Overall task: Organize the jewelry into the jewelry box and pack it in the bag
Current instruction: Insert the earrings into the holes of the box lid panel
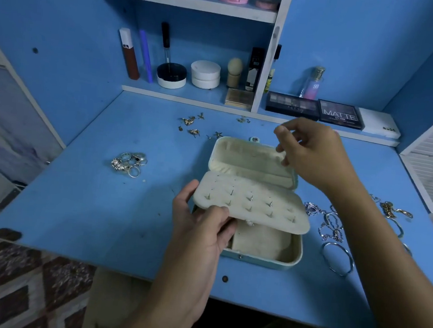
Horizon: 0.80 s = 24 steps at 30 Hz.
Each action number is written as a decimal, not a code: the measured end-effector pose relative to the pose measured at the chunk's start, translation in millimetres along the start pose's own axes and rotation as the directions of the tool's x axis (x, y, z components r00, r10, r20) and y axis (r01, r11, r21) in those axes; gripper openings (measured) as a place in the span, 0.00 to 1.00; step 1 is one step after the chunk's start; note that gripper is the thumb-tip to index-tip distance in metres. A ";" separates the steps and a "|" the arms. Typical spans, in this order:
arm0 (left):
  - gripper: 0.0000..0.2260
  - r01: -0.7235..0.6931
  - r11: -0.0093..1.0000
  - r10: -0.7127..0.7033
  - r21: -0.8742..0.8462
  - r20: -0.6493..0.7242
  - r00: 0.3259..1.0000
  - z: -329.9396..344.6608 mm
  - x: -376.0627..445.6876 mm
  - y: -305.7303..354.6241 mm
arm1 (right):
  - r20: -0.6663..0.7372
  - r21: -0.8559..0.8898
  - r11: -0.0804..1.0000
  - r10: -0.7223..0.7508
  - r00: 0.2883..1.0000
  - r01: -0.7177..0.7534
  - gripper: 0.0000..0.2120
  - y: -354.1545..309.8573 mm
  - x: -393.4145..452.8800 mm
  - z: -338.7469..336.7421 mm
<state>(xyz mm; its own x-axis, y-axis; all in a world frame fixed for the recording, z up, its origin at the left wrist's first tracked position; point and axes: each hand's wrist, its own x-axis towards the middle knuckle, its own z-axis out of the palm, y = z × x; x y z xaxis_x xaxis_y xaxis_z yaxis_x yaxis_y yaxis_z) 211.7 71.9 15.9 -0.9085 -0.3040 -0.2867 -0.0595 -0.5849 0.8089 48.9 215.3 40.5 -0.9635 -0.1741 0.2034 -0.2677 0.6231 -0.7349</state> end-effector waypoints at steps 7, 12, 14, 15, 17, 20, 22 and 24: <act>0.23 0.010 0.999 -0.011 0.035 0.014 1.000 -3.2 2.5 0.5 | 0.002 -0.172 0.984 -0.047 0.999 0.046 0.08 24.0 69.2 28.6; 0.24 0.012 0.996 -0.014 0.084 0.021 1.000 -3.8 4.7 -0.1 | 0.071 -0.278 0.959 -0.035 0.997 0.053 0.09 37.0 96.7 51.9; 0.23 0.015 0.996 -0.016 0.092 0.012 1.000 -4.7 5.6 -1.1 | 0.071 -0.302 0.953 -0.016 0.997 0.037 0.09 38.6 104.6 57.5; 0.23 0.018 0.996 -0.020 0.090 0.012 1.000 -5.5 6.0 -1.4 | 0.072 -0.313 0.949 -0.009 0.997 0.031 0.08 38.5 108.3 59.5; 0.22 0.030 0.996 -0.031 0.084 0.010 0.999 -6.9 7.4 -2.5 | 0.071 -0.335 0.942 0.003 0.997 0.021 0.08 38.2 115.2 63.3; 0.23 0.031 0.996 -0.031 0.083 0.006 0.999 -6.8 8.6 -3.8 | 0.067 -0.344 0.939 0.033 0.997 -0.008 0.06 37.7 122.2 67.2; 0.23 0.030 0.997 -0.031 0.078 0.010 0.999 -5.7 8.8 -3.9 | 0.056 -0.344 0.939 0.050 0.997 -0.028 0.07 37.7 124.5 69.7; 0.23 0.028 0.998 -0.029 0.060 0.009 1.000 -5.6 9.3 -4.2 | 0.037 -0.343 0.938 0.060 0.998 -0.044 0.08 37.0 126.3 71.9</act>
<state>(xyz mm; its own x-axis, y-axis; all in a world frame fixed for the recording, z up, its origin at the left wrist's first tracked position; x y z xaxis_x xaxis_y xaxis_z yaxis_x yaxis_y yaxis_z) 205.7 67.3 6.9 -0.9102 -0.2800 -0.3053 -0.1100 -0.5470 0.8298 -82.6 161.6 -7.5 -0.9771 -0.1647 0.1349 -0.2097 0.8537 -0.4767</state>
